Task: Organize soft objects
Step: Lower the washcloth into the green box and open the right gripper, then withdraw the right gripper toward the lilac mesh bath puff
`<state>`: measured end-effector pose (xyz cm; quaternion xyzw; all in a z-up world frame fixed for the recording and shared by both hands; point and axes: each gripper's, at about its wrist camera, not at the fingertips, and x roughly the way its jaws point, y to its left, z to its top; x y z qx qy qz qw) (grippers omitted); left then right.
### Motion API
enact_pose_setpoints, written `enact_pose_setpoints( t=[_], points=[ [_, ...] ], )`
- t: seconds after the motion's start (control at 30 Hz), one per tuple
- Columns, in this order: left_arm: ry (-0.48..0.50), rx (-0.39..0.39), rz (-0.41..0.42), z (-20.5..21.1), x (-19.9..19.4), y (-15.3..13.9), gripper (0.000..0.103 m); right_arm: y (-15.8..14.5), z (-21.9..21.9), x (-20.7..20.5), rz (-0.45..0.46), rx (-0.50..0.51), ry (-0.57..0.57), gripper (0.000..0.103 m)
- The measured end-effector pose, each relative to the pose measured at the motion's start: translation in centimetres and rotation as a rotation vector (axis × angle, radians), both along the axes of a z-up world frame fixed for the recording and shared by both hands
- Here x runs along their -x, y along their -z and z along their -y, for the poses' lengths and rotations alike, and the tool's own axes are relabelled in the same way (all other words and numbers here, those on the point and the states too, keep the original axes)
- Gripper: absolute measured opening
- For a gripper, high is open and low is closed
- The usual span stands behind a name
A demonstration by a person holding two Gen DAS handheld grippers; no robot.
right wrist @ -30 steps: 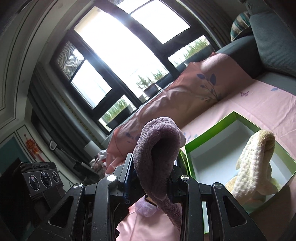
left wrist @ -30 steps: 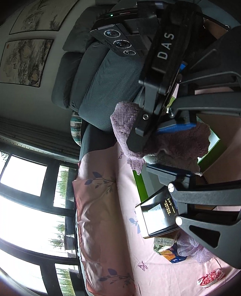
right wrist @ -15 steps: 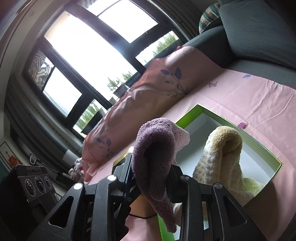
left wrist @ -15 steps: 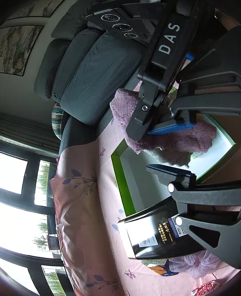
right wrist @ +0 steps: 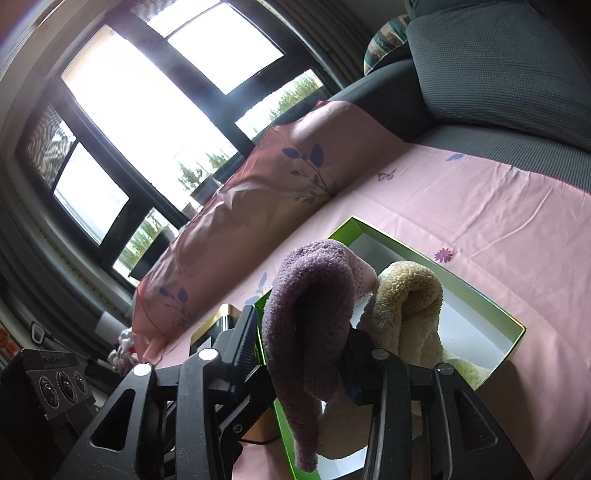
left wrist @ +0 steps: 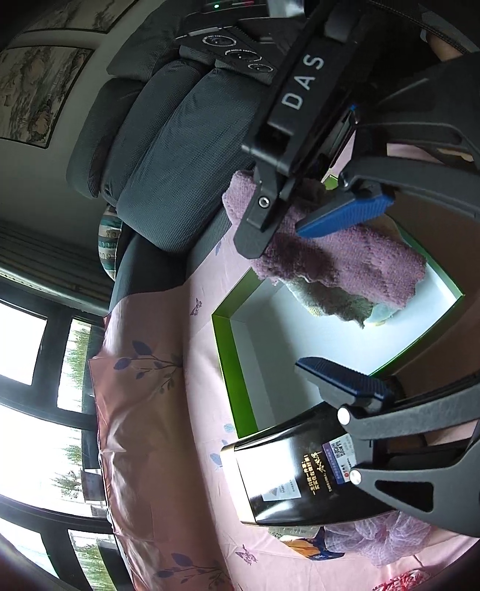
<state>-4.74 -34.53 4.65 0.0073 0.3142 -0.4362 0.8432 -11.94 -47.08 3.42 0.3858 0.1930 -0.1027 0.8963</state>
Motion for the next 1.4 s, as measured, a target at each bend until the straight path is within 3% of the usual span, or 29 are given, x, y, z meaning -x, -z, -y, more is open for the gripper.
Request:
enact_pose_setpoints(
  t=[0.1,0.2,0.37,0.5,0.6,0.9,1.2,1.4],
  points=[
    [-0.033,0.008,0.033,-0.7,0.3,-0.7,0.08,-0.6,-0.2,0.6,0.049,0.014,-0.009,0.076],
    [-0.049,0.013,0.05,-1.5,0.6,-1.3,0.081,-1.5,-0.9,0.8,0.08,0.042,-0.035,0.085],
    [-0.054,0.009,0.073,-3.2,1.2,-2.2,0.082,-2.6,-2.1,0.9,0.056,0.09,-0.028,0.087],
    [-0.09,0.003,0.095,-5.0,1.5,-2.8,0.082,-2.4,-2.3,0.8,-0.031,0.033,-0.021,0.088],
    [-0.119,0.017,0.09,-7.1,1.6,-3.2,0.082,-2.8,-2.8,1.4,-0.071,0.064,0.029,0.088],
    [-0.311,0.005,0.065,-16.4,0.9,-3.4,0.082,-4.9,-6.1,1.8,-0.01,0.13,-0.063,0.088],
    [-0.554,0.001,-0.067,-26.9,-2.1,1.0,0.082,-6.5,-13.9,-1.4,0.033,0.228,-0.299,0.088],
    [-0.694,-0.125,-0.216,-31.0,-4.4,6.5,0.081,-4.4,-20.3,-5.7,-0.085,0.296,-0.428,0.088]
  ],
)
